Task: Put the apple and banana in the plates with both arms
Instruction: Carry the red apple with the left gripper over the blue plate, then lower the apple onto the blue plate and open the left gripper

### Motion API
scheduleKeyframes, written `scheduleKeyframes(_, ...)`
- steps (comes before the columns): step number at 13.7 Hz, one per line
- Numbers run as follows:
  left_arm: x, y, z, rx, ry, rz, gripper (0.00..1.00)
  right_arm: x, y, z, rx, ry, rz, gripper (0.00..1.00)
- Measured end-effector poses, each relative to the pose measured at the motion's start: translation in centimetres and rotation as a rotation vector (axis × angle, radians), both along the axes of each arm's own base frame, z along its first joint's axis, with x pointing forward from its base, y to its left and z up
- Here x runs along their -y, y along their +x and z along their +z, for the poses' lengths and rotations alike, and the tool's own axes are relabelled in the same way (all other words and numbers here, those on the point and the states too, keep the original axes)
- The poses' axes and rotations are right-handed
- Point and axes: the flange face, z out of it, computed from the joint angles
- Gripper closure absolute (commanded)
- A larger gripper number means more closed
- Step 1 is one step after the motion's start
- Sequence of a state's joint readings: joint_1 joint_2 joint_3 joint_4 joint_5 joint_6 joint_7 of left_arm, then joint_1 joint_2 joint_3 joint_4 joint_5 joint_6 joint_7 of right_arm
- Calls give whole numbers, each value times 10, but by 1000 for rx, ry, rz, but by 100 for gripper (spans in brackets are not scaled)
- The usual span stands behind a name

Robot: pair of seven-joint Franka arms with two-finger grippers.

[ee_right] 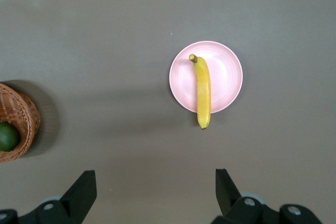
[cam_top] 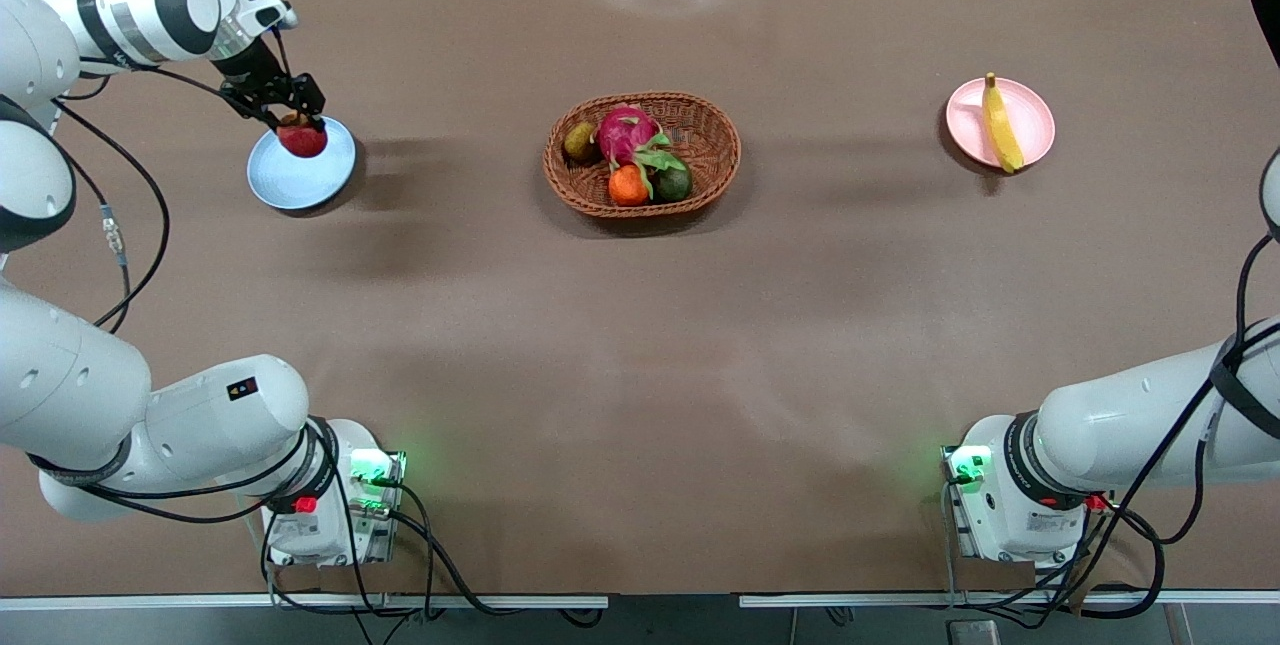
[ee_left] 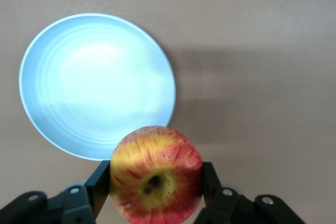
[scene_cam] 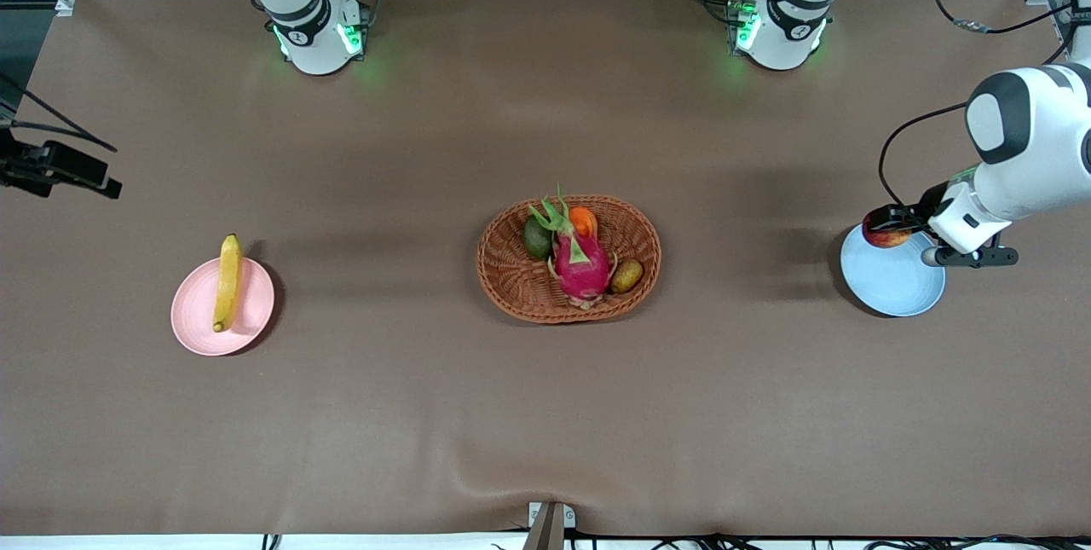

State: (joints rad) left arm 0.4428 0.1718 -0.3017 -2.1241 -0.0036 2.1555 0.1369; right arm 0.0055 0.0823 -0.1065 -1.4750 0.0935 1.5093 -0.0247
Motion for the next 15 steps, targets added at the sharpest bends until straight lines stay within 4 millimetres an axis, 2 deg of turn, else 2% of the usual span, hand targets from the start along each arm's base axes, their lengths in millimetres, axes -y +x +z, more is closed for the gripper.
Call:
scheduleKeyframes(6, -56, 3, -56, 43, -15, -49, 53, -6, -11, 3, -7, -47, 21, 0)
scheduleKeyframes(12, -75, 5, -84, 90, -31, -88, 48, -8, -22, 5, -9, -55, 28, 0)
scheduleKeyframes(15, -75, 5, -89, 90, -36, -91, 36, -7, -27, 5, -4, -69, 30, 0)
